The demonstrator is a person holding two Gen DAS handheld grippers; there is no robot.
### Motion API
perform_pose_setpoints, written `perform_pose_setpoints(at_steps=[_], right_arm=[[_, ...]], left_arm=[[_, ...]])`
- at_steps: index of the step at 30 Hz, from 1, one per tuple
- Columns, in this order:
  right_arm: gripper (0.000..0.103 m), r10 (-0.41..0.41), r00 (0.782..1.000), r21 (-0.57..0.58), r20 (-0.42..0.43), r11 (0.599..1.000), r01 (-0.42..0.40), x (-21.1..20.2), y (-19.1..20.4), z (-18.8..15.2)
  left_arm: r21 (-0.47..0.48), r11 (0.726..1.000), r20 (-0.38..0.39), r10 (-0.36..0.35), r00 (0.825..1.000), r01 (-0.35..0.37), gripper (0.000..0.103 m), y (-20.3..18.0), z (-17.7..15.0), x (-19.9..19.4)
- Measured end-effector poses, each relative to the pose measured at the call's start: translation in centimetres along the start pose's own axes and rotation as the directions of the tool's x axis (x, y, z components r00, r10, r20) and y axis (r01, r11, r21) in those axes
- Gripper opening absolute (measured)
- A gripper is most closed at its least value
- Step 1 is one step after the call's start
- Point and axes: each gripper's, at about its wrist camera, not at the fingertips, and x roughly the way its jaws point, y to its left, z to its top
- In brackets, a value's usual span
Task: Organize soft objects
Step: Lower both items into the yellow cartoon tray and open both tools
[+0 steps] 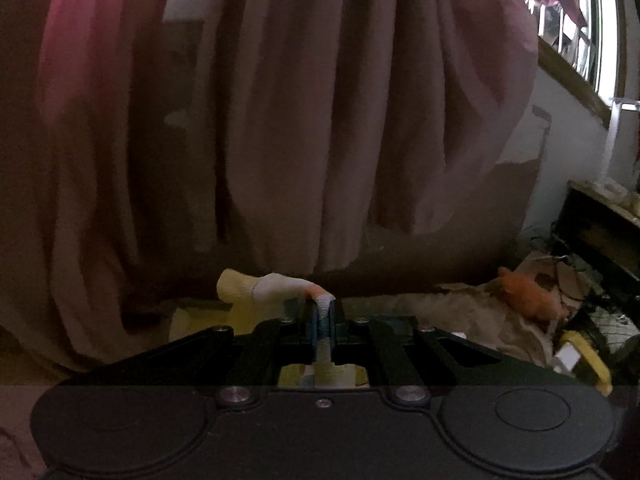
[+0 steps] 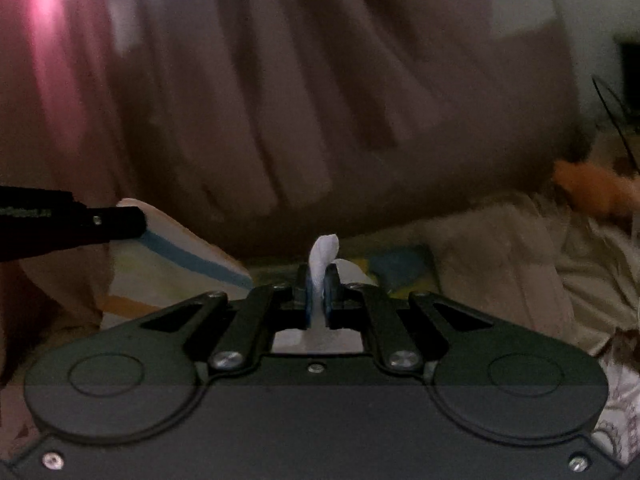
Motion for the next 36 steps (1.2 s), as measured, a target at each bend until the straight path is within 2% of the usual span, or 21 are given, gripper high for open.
perform_pose_setpoints(at_steps=[4,9,13,16,20,22,23,25,27,31,33,36], right_arm=[[0.002,-0.03,0.998,0.018,-0.056,0.999,0.031,2.1,-1.6,-1.8],[0.002,-0.04,0.994,0.019,-0.106,0.999,0.042,2.0,-3.0,-4.3],[0.003,-0.052,0.989,0.004,-0.14,0.999,0.053,1.9,-2.0,-5.4],[0.008,-0.05,0.987,0.01,-0.154,0.999,0.052,1.7,-2.2,-6.1],[0.036,-0.05,0.987,0.013,-0.153,0.999,0.052,-0.3,-2.3,-6.5],[0.04,-0.047,0.988,0.002,-0.15,0.999,0.048,-1.5,-2.3,-6.6],[0.045,-0.046,0.988,-0.004,-0.15,0.999,0.046,-2.0,-2.3,-6.4],[0.053,-0.044,0.989,-0.011,-0.144,0.999,0.043,-3.1,-2.3,-5.8],[0.06,-0.037,0.99,-0.027,-0.134,0.999,0.034,-4.2,-1.9,-5.3],[0.069,-0.022,0.994,-0.061,-0.104,0.998,0.016,-6.8,-1.1,-4.4],[0.08,-0.011,0.997,-0.072,-0.079,0.997,0.005,-8.5,-0.7,-4.0],[0.089,0.017,0.999,-0.089,-0.036,0.996,-0.02,-11.4,-0.1,-3.3]], left_arm=[[-0.052,0.999,-0.038,0.0,0.999,-0.002,0.005,0.4,-2.5,2.5],[-0.104,0.994,-0.115,0.013,0.993,-0.025,0.005,1.7,-5.4,4.4],[-0.097,0.994,-0.155,0.032,0.987,-0.048,0.005,2.3,-6.8,4.8],[-0.098,0.993,-0.186,0.046,0.982,-0.065,0.006,2.7,-7.5,4.9],[-0.097,0.992,-0.22,0.062,0.973,-0.085,0.012,2.6,-7.7,4.7],[-0.088,0.99,-0.227,0.084,0.97,-0.107,0.018,2.4,-7.6,4.3],[-0.082,0.99,-0.23,0.09,0.969,-0.112,0.02,2.3,-7.5,4.1],[-0.075,0.989,-0.236,0.109,0.966,-0.13,0.03,2.2,-7.3,3.6],[-0.077,0.987,-0.231,0.119,0.966,-0.14,0.044,2.1,-7.2,2.8],[-0.076,0.986,-0.209,0.128,0.97,-0.146,0.051,1.8,-7.0,0.5],[-0.075,0.986,-0.189,0.133,0.973,-0.15,0.056,1.6,-6.7,-0.9],[-0.073,0.986,-0.139,0.142,0.98,-0.153,0.064,1.2,-6.4,-3.5]])
